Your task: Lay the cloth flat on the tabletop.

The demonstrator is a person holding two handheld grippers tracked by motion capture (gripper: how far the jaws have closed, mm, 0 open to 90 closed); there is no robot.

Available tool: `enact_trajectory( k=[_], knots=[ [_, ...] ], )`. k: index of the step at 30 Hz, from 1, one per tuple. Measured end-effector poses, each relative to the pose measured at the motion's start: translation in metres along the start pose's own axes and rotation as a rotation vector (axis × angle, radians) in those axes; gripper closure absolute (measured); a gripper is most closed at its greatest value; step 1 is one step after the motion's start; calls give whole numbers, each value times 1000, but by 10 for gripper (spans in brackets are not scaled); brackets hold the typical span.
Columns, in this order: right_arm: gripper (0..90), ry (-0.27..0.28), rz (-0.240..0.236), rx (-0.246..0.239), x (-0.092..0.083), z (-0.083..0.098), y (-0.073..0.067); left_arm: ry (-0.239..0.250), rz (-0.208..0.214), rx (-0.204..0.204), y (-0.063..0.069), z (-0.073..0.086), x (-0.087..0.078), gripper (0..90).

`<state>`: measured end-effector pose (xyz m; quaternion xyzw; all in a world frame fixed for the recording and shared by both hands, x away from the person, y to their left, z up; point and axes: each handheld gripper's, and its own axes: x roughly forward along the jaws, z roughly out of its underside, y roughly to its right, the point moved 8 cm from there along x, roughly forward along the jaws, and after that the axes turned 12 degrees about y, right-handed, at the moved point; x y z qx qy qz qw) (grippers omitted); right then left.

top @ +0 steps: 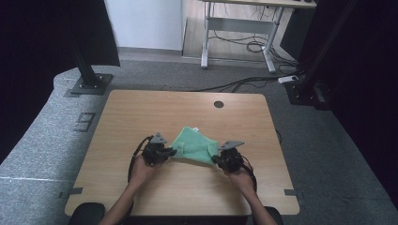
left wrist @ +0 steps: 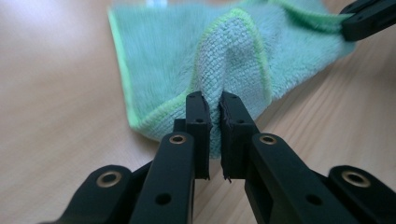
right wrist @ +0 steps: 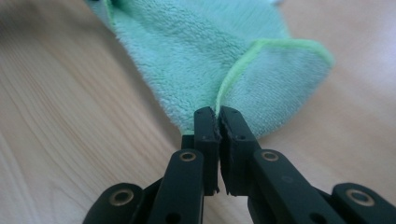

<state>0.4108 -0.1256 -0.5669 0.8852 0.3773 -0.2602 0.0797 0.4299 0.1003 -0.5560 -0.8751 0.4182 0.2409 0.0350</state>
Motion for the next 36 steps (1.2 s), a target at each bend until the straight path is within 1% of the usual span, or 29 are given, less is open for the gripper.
enact_trajectory(
  k=[3, 4, 6, 7, 8, 9, 10, 11, 12, 13, 14, 15, 17, 18, 19, 20, 22, 23, 24, 25, 26, 27, 29, 30, 32, 33, 34, 35, 36],
  knots=[
    [851, 57, 12, 16, -14, -17, 8, 67, 17, -15, -2, -22, -17, 837],
    [851, 83, 19, 24, -19, -25, 12, 86, 23, -26, -2, -28, -21, 836],
    [849, 114, 25, 42, -26, -37, 18, 105, 28, -40, -4, -33, -24, 832],
    [849, 120, 30, 46, -26, -42, 21, 104, 30, -47, -6, -32, -23, 828],
    [847, 116, 41, 39, -25, -44, 24, 95, 28, -53, -8, -29, -20, 820],
    [842, 103, 56, 28, -22, -45, 27, 76, 18, -58, -11, -24, -15, 804],
    [818, 84, 76, 16, -18, -44, 31, 55, 6, -61, -14, -18, -11, 767],
    [776, 64, 90, 14, -14, -41, 34, 30, -21, -60, -19, -11, -7, 705],
    [741, 32, 99, 19, -7, -36, 37, 2, -62, -49, -26, -2, -2, 629],
    [684, 5, 125, 18, 0, -30, 43, -11, -87, -42, -30, 3, -1, 561],
    [628, -4, 143, 20, 3, -27, 46, -20, -108, -32, -34, 6, -2, 502],
    [601, -8, 152, 28, 5, -23, 49, -23, -114, -29, -37, 8, -5, 467],
    [579, 15, 142, 59, 3, -22, 52, -1, -111, -39, -39, 4, -13, 409],
    [569, 26, 136, 74, 0, -22, 51, 13, -101, -47, -38, 0, -17, 377],
    [565, 34, 132, 82, -3, -23, 51, 35, -92, -45, -35, -7, -23, 363],
    [565, 41, 119, 89, -6, -25, 49, 45, -82, -39, -33, -12, -26, 359],
    [553, 49, 95, 99, -10, -26, 44, 52, -57, -33, -24, -18, -29, 332],
    [544, 52, 87, 97, -11, -26, 41, 54, -36, -22, -17, -20, -29, 331],
    [528, 51, 73, 95, -10, -26, 36, 51, -19, -19, -10, -20, -28, 325],
    [510, 45, 64, 86, -9, -24, 33, 51, -19, -19, -10, -20, -28, 310],
    [492, 37, 57, 83, -6, -22, 30, 30, 1, -14, -1, -15, -22, 298],
    [468, 30, 59, 81, -4, -20, 28, 16, 2, -13, 3, -11, -18, 284],
    [426, 7, 67, 90, 6, -13, 26, -11, -28, -5, 7, -1, -6, 228],
    [412, 4, 69, 96, 11, -10, 26, -19, -46, 0, 6, 3, -2, 219],
    [403, -8, 79, 113, 19, -6, 27, -33, -73, -6, 2, 9, 6, 219],
    [403, -11, 86, 118, 23, -4, 28, -36, -86, -9, 0, 11, 9, 242],
    [421, -15, 93, 126, 26, -3, 30, -35, -89, -10, -2, 11, 11, 294],
    [485, -19, 93, 134, 28, -2, 30, -34, -85, -11, -4, 12, 13, 369],
    [579, -17, 92, 144, 30, -2, 32, -35, -85, -7, -5, 13, 14, 451]
  ],
)
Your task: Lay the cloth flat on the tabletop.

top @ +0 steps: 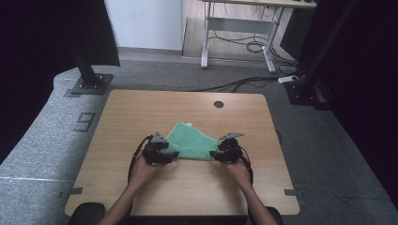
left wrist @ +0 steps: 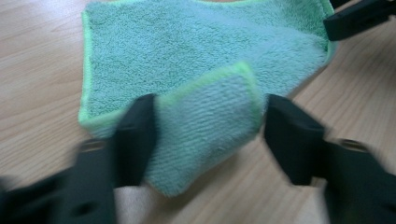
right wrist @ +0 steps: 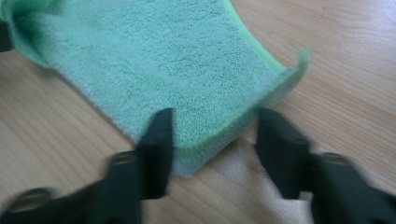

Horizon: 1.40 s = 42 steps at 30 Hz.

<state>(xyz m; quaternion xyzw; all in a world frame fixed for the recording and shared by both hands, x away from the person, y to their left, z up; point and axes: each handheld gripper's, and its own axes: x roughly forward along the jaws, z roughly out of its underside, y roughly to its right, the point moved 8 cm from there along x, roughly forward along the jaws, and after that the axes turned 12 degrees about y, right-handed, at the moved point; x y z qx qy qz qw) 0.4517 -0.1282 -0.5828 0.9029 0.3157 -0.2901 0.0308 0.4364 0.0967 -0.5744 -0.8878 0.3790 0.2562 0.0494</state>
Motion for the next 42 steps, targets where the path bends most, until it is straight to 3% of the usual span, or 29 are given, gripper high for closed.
enact_trajectory(
  k=[2, 4, 7, 9, 11, 13, 14, 15, 17, 18, 20, 23, 25, 27, 30, 33, 36, 42],
  knots=[
    [747, -3, -2, 17, 2, 0, 1, -6, 2, 12, -1, 1, 1, 669],
    [825, 7, 0, 8, -1, -2, 1, 7, 7, 16, -3, -1, -4, 807],
    [852, 47, 1, -12, -15, -14, -1, 79, 10, 2, -6, -19, -22, 852],
    [856, 82, 5, -27, -29, -26, -1, 155, 12, -3, -9, -42, -43, 861],
    [857, 135, 11, -45, -47, -46, -1, 232, 23, -9, -11, -67, -63, 863],
    [854, 185, 32, -64, -64, -70, 1, 291, 5, 0, -16, -87, -75, 863],
    [830, 212, 47, -74, -69, -84, 5, 288, -9, 1, -22, -91, -74, 861],
    [770, 214, 60, -73, -69, -91, 11, 263, -10, -12, -27, -88, -70, 849],
    [523, 153, 106, -81, -55, -90, 28, 177, -38, -35, -39, -66, -53, 683],
    [482, 134, 137, -72, -46, -83, 38, 140, -45, -42, -42, -50, -48, 612],
    [402, 104, 111, 4, -34, -60, 47, 101, -19, -73, -43, -20, -43, 455],
    [373, 52, 93, 10, -28, -26, 48, 90, -27, -79, -45, 1, -51, 302],
    [366, 47, 93, 12, -31, -17, 47, 103, -38, -74, -46, -2, -59, 252],
    [362, 62, 81, 12, -34, -18, 43, 135, -20, -77, -45, -13, -67, 209],
    [362, 68, 54, -6, -34, -22, 31, 154, -15, -63, -43, -25, -69, 208],
    [350, 57, 20, -19, -28, -19, 15, 156, -34, -61, -47, -34, -62, 209],
    [275, 20, -5, -28, -18, -8, -2, 139, -56, -56, -52, -39, -50, 202],
    [168, -40, 32, -48, 1, 14, -15, 119, -104, -39, -65, -48, -32, 188]
  ],
)
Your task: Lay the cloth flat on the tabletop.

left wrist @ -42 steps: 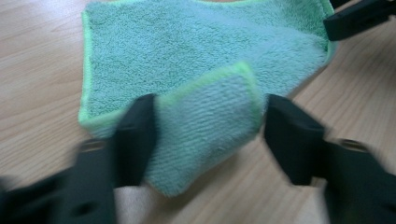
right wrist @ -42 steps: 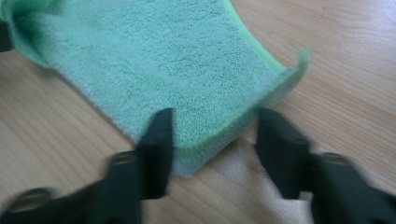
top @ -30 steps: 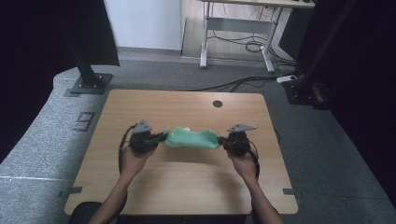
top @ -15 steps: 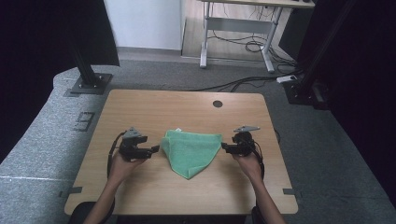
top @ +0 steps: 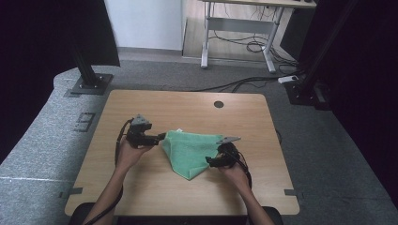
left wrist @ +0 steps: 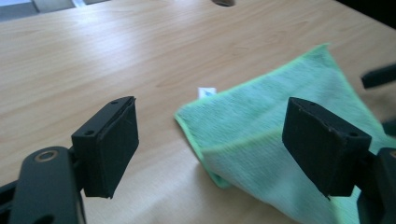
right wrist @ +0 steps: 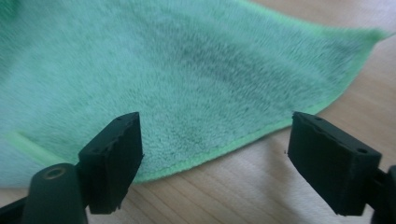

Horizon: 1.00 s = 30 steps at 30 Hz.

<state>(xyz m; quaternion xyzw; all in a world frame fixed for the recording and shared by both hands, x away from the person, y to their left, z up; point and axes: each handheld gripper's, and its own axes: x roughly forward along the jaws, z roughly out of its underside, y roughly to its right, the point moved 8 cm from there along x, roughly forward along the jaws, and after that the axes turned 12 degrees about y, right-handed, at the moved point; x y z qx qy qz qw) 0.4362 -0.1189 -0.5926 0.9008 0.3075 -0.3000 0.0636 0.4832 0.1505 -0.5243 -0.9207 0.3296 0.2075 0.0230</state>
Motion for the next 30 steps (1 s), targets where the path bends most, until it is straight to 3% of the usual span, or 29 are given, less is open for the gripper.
enact_trajectory(
  k=[4, 10, 14, 22, 27, 30],
  knots=[
    [164, -47, 40, -62, 5, 10, -2, -26, -17, 16, -4, 2, 10, 188],
    [183, -56, 53, -78, -8, 17, 5, -51, -19, 17, -2, 14, 18, 188],
    [183, -61, 56, -57, -19, 24, 19, -72, -8, 18, 3, 24, 24, 188],
    [180, -68, 74, -35, -32, 32, 40, -155, 19, 87, 24, 50, 35, 187],
    [178, -66, 73, -41, -38, 35, 39, -227, -19, 162, 26, 67, 40, 187],
    [169, -49, 47, -34, -41, 36, 32, -225, -27, 144, 26, 70, 40, 185]
  ],
)
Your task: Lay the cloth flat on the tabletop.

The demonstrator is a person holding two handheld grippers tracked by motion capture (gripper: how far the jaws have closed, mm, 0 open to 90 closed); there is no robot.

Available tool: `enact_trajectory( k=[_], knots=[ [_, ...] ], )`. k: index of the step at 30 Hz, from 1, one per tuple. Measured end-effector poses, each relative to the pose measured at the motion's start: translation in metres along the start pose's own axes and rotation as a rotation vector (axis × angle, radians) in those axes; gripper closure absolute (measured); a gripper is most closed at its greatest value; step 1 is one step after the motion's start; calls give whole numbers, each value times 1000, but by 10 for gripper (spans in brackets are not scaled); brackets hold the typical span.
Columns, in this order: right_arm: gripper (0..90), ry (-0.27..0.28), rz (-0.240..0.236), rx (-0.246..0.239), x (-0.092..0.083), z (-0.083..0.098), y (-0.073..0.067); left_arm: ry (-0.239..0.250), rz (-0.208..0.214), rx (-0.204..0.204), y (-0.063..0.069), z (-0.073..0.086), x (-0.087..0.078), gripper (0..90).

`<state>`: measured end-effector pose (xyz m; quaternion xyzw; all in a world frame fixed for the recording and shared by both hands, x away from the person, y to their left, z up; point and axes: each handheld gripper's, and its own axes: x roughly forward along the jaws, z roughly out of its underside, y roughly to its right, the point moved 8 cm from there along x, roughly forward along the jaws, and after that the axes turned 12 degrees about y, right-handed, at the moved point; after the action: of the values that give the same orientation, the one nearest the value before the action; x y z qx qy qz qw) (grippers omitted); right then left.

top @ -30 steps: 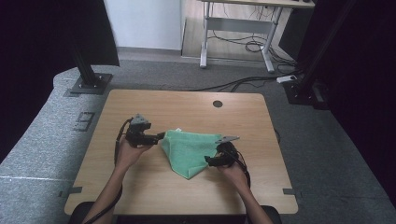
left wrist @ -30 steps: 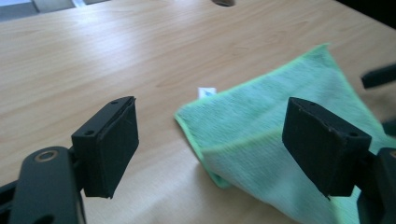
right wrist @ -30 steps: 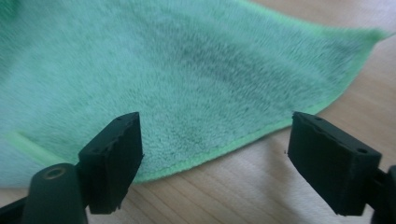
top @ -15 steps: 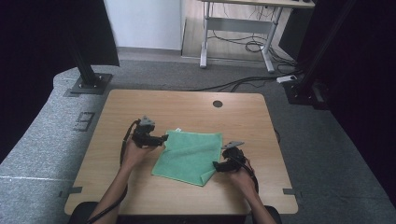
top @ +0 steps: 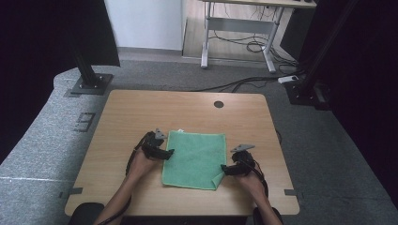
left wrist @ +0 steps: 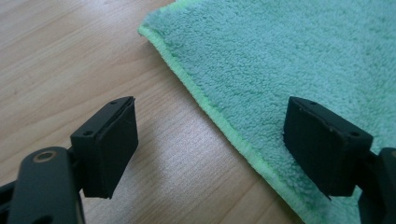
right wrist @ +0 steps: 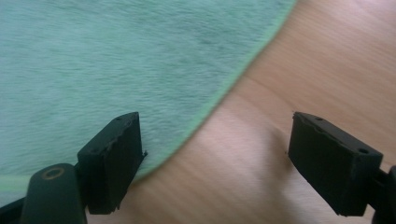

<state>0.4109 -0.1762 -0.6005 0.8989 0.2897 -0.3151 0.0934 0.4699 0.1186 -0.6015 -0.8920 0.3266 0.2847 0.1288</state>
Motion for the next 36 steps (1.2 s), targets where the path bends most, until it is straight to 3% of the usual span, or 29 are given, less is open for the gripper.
enact_trajectory(
  k=[5, 12, 19, 23, 26, 30, 33, 36],
  knots=[
    [151, 23, -54, 2, 1, -2, -20, 1, -18, -16, -2, 3, -4, 185],
    [155, -12, -83, -70, 4, 1, -44, -1, -44, -26, -9, 11, -14, 186],
    [162, -11, -48, -54, -16, 16, -29, 16, -40, -67, -15, 17, -19, 181],
    [165, -2, -47, -22, -26, 24, -23, 29, -59, -50, -14, 15, -22, 170],
    [167, 13, -45, -14, -29, 21, -21, 65, -30, -58, -6, 8, -33, 162],
    [167, 51, -54, -1, -28, 9, -21, 79, 12, -35, 12, 7, -51, 146],
    [166, 67, -53, -4, -21, 1, -22, 72, 41, -33, 25, 16, -58, 143],
    [166, 60, -36, -12, -10, -3, -19, 45, 40, -16, 32, 29, -60, 140]
  ],
)
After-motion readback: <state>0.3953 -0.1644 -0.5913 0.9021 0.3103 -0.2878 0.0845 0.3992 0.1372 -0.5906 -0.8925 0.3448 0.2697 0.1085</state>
